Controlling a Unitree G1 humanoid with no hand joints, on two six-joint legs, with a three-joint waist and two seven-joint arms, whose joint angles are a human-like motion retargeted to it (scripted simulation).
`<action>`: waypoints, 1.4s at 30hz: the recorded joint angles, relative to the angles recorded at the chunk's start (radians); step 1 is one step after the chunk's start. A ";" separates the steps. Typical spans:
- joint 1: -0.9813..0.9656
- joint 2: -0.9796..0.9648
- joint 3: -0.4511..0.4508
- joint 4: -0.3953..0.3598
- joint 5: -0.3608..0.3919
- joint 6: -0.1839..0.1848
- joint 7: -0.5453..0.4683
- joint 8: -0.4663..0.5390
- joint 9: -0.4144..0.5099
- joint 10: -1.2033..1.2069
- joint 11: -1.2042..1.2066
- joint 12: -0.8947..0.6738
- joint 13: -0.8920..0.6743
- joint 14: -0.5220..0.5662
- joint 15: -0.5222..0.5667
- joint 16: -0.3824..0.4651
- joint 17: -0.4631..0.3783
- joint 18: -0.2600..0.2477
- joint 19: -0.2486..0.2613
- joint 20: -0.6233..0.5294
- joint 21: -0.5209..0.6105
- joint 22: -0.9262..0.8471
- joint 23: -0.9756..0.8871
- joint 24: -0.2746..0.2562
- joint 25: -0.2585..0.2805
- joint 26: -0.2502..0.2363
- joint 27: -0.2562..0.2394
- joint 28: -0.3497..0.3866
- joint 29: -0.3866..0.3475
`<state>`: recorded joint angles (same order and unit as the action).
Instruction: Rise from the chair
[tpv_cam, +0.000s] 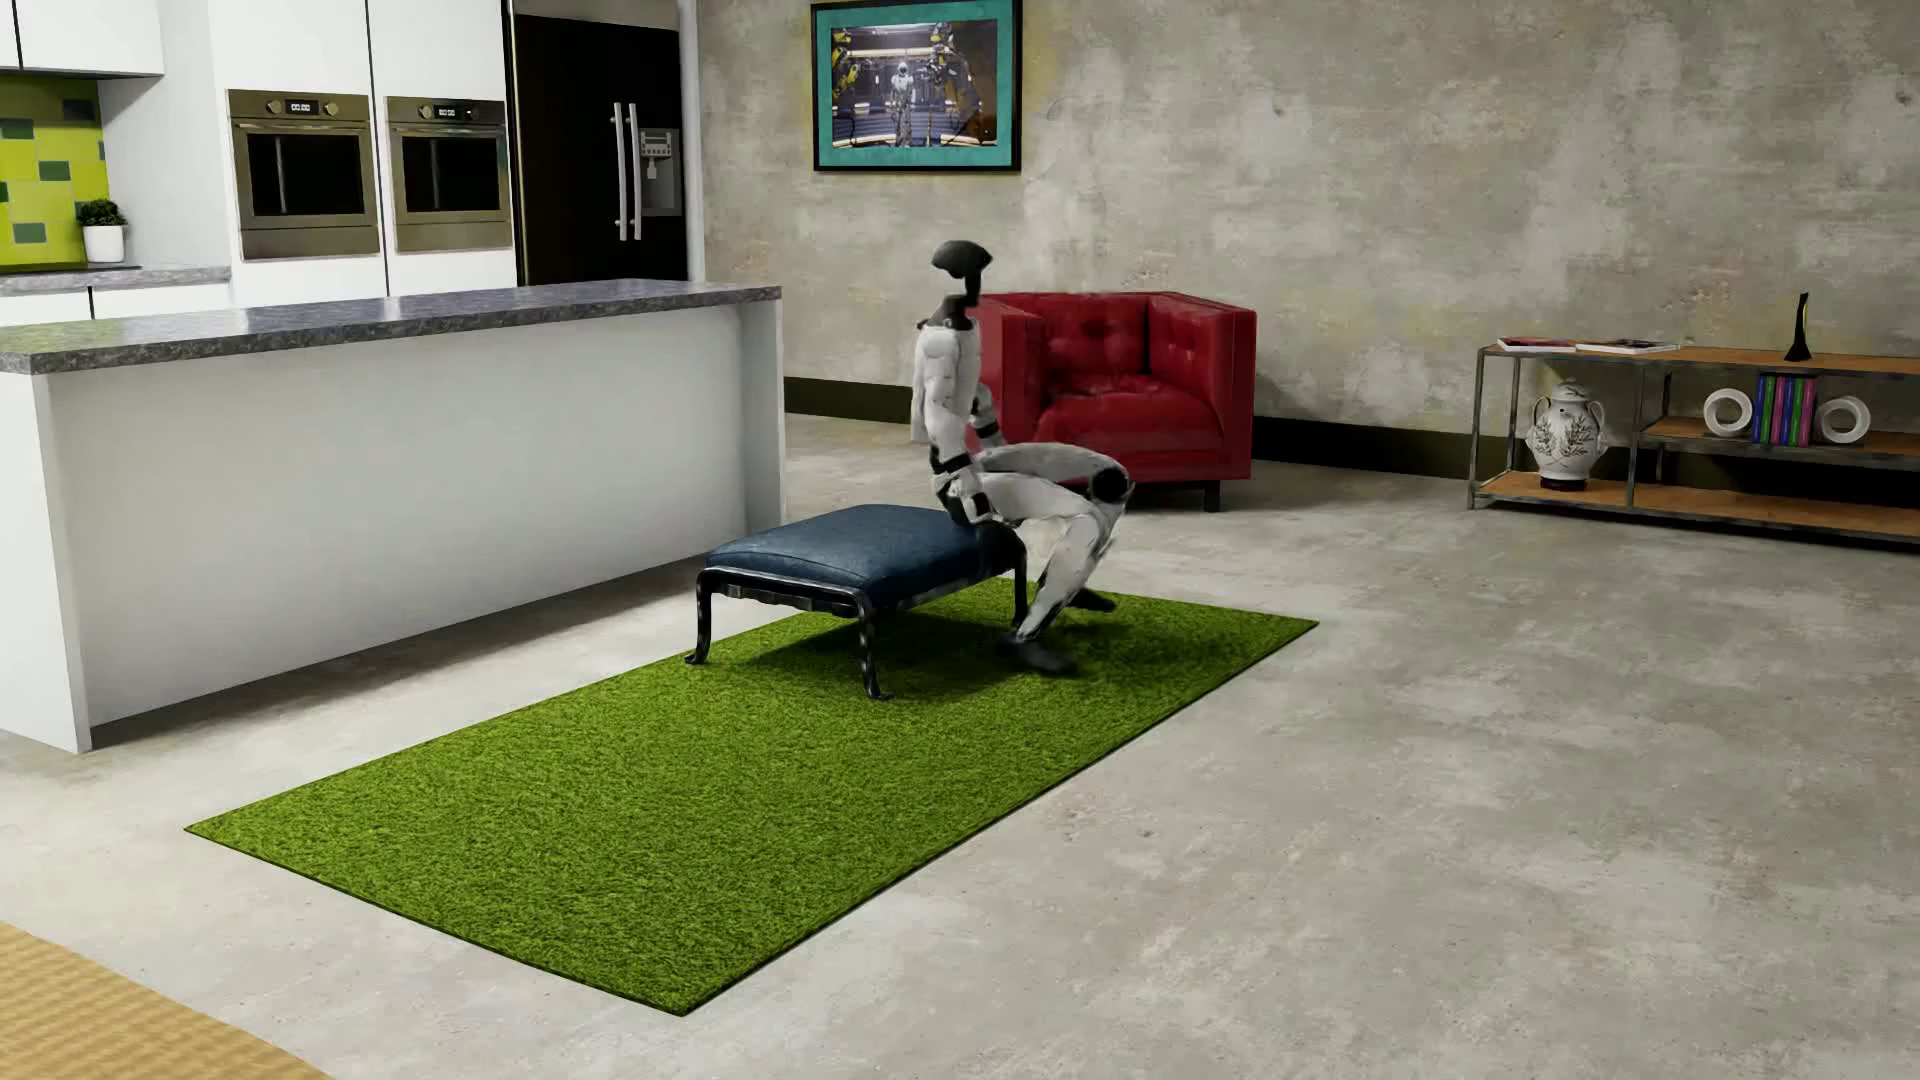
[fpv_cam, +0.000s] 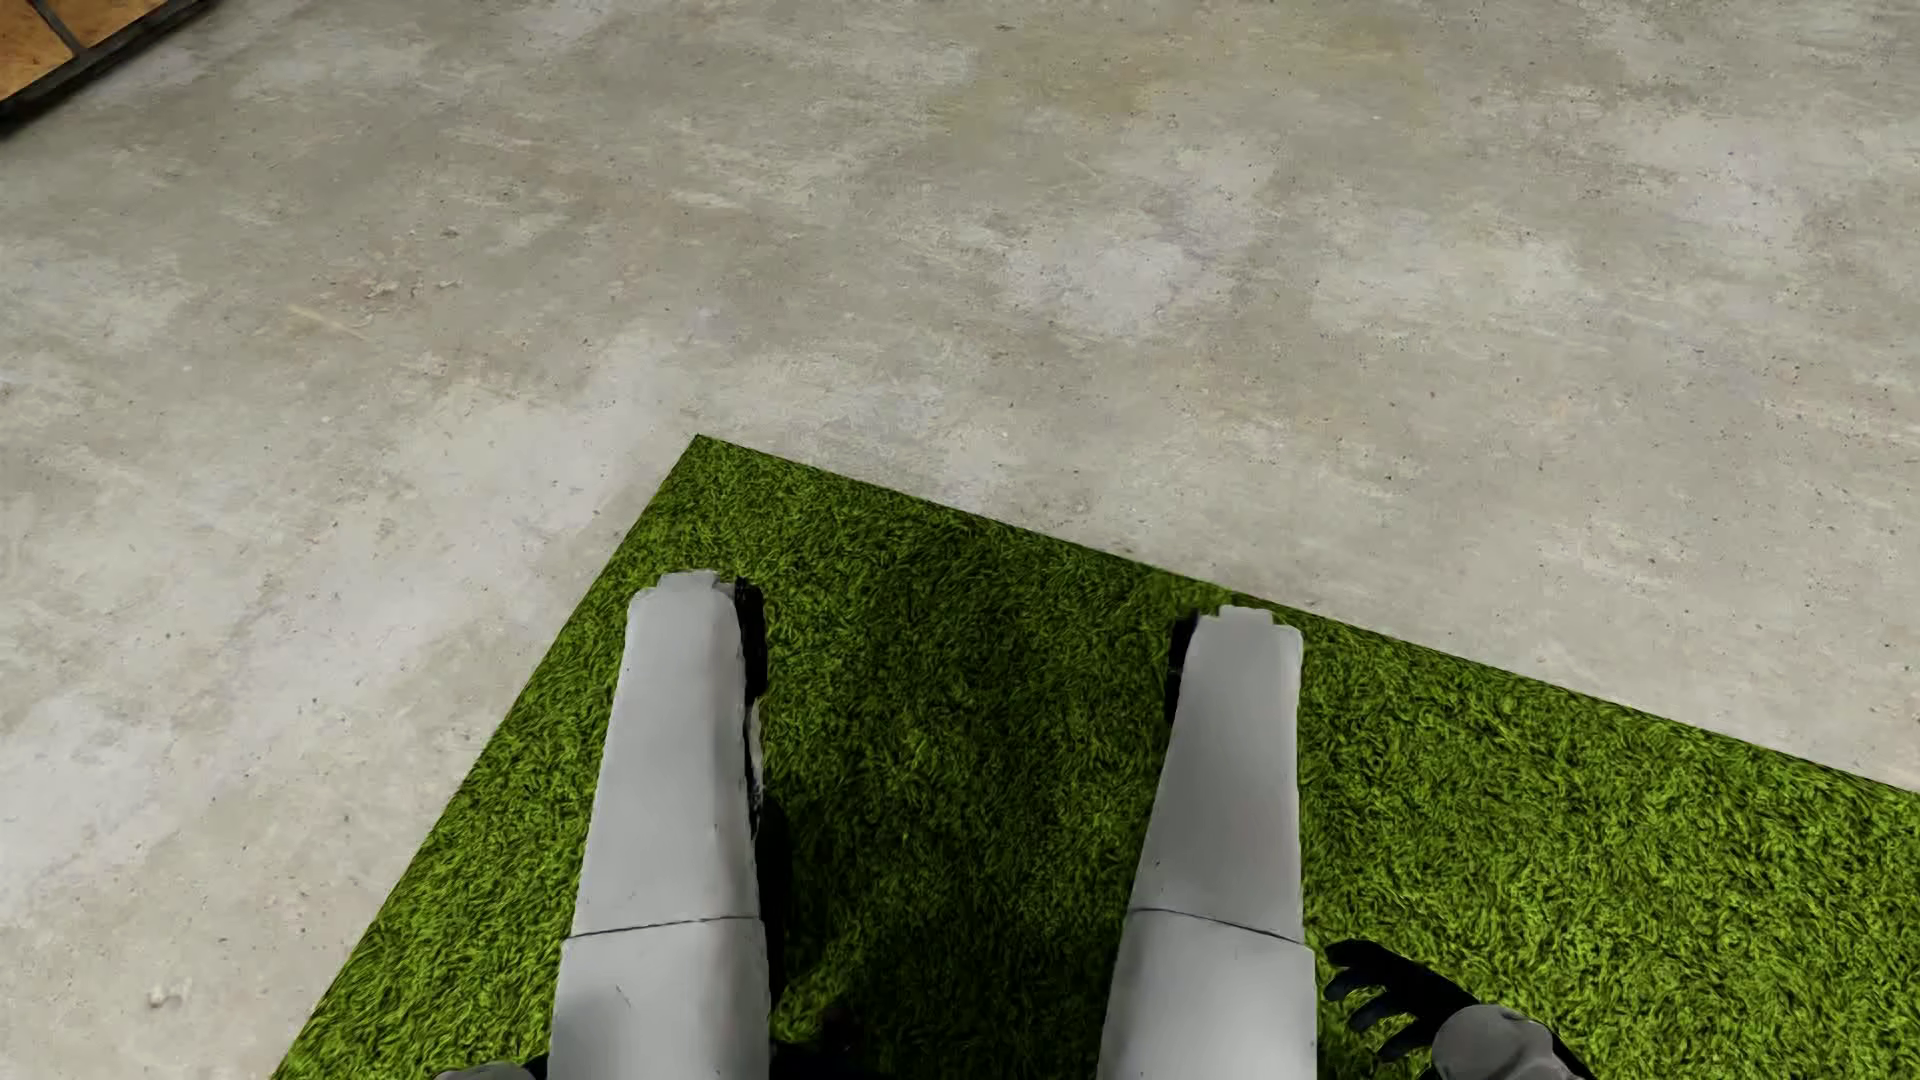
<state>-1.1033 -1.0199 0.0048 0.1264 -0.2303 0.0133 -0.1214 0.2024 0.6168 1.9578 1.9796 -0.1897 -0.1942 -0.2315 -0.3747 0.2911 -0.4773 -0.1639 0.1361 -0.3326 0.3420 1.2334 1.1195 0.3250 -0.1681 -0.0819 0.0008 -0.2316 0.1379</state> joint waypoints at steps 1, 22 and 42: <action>0.005 0.007 0.000 0.003 -0.002 0.000 0.001 -0.002 -0.006 0.000 -0.002 0.036 0.042 0.006 0.001 -0.018 0.006 -0.001 0.000 -0.012 -0.006 -0.003 0.010 0.067 -0.071 -0.020 -0.025 -0.054 0.054; 0.011 -0.006 -0.011 0.000 0.043 0.013 -0.007 0.016 -0.054 -0.011 -0.014 -0.003 0.108 0.026 0.057 0.181 -0.192 -0.016 -0.019 0.090 -0.031 -0.651 -0.483 -0.378 -0.018 -0.044 -0.059 0.277 0.000; -0.396 -0.428 -0.011 0.044 0.088 -0.023 -0.049 0.062 0.259 0.029 -0.008 -0.855 -0.942 -0.115 -0.034 0.726 -0.521 -0.070 0.047 -0.623 0.924 -1.373 -1.173 -0.364 -0.054 -0.300 -0.304 0.506 -0.618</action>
<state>-1.4997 -1.4479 -0.0060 0.1704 -0.1420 -0.0093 -0.1704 0.2649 0.8762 1.9869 1.9720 -1.0449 -1.1358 -0.3461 -0.4084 1.0169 -0.9982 -0.2334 0.1833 -0.9555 1.2662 -0.1399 -0.0538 -0.0389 -0.2222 -0.3824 -0.3034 0.2746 -0.4804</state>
